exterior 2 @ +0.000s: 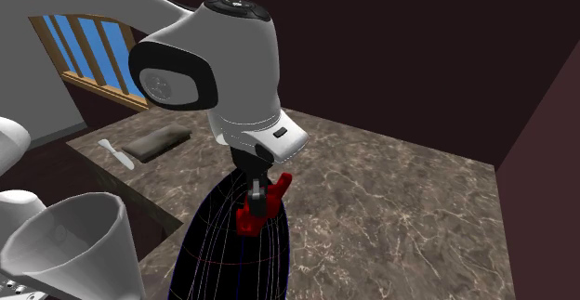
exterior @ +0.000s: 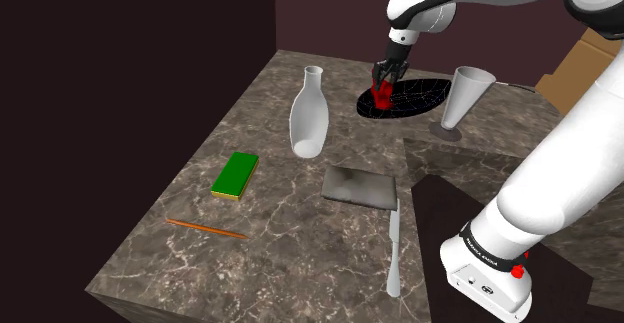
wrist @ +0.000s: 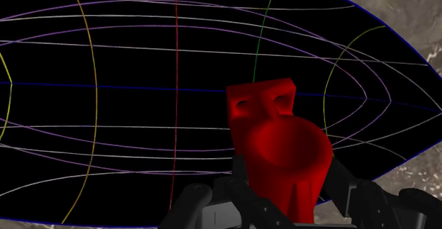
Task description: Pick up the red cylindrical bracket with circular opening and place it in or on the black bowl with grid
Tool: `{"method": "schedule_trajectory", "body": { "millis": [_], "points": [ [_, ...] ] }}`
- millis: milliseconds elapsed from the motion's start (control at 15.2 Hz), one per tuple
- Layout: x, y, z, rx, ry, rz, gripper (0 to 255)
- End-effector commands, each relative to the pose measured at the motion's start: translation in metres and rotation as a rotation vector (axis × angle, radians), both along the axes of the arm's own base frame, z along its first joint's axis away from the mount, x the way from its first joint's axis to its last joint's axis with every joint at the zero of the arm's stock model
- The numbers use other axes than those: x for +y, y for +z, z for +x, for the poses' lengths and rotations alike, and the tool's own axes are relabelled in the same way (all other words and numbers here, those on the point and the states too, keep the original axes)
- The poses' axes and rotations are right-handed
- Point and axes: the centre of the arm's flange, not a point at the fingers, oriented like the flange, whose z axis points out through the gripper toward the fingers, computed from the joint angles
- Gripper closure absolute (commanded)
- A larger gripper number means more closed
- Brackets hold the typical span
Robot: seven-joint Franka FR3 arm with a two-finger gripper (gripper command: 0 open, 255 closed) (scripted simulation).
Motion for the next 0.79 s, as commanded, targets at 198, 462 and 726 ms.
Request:
{"method": "schedule_trajectory", "body": {
  "millis": [198, 462, 726],
  "points": [
    [0.000, 0.000, 0.000, 0.000, 0.000, 0.000, 255],
    [0.000, 0.016, 0.000, 0.000, 0.000, 0.000, 255],
    [0.000, 0.037, 0.000, 0.000, 0.000, 0.000, 255]
  ]
}}
